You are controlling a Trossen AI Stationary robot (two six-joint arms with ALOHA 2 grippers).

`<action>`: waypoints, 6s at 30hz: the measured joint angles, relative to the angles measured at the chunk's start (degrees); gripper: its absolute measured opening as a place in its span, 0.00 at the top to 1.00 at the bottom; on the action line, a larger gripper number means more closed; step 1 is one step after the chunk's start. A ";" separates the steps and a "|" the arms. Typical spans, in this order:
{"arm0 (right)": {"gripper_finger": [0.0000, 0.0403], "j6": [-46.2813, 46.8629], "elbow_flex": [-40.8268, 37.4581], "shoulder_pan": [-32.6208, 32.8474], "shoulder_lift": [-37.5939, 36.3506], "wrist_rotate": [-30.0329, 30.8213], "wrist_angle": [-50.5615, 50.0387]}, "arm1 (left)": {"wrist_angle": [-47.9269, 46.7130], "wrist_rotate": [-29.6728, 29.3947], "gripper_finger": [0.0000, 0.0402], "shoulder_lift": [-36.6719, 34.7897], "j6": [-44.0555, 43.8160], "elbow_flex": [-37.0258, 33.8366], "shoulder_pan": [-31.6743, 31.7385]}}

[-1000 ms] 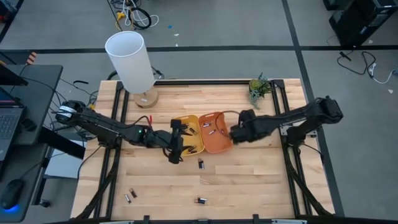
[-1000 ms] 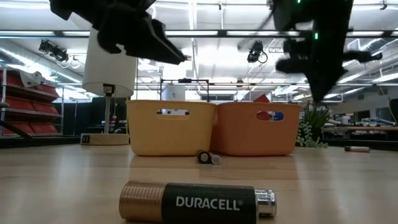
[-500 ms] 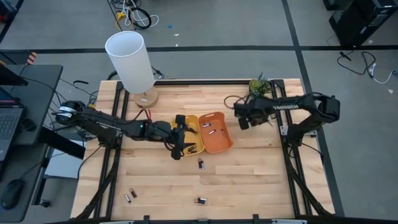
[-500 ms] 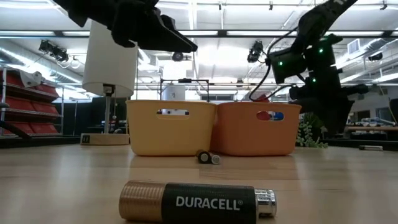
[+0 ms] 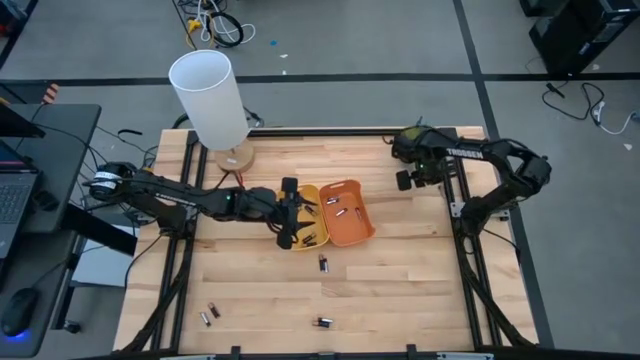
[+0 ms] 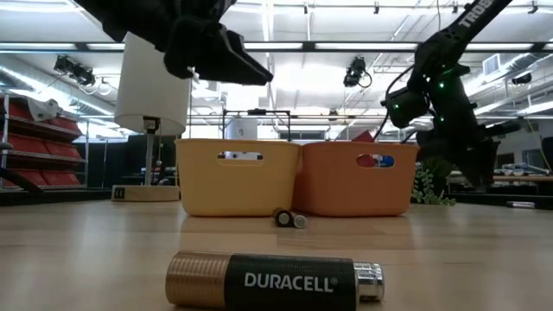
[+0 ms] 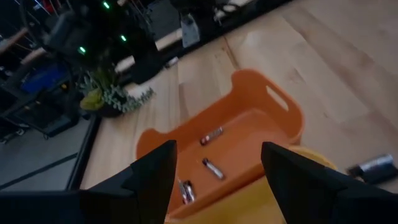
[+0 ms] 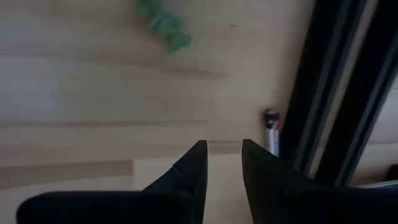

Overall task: Sort batteries
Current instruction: Put the bottom right silver battery into the orange bin

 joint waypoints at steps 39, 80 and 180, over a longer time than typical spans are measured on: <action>0.78 -0.07 -6.34 -4.69 0.11 1.86 8.55 | 2.01 -0.81 0.37 0.00 -0.02 -4.74 0.07; 0.66 14.27 -17.28 1.92 -11.30 27.23 34.09 | 19.33 11.23 0.37 2.14 -1.98 -4.68 11.62; 0.89 -0.46 -13.20 -7.34 -22.58 30.38 42.65 | 27.10 2.62 0.37 9.38 -2.65 -4.24 18.12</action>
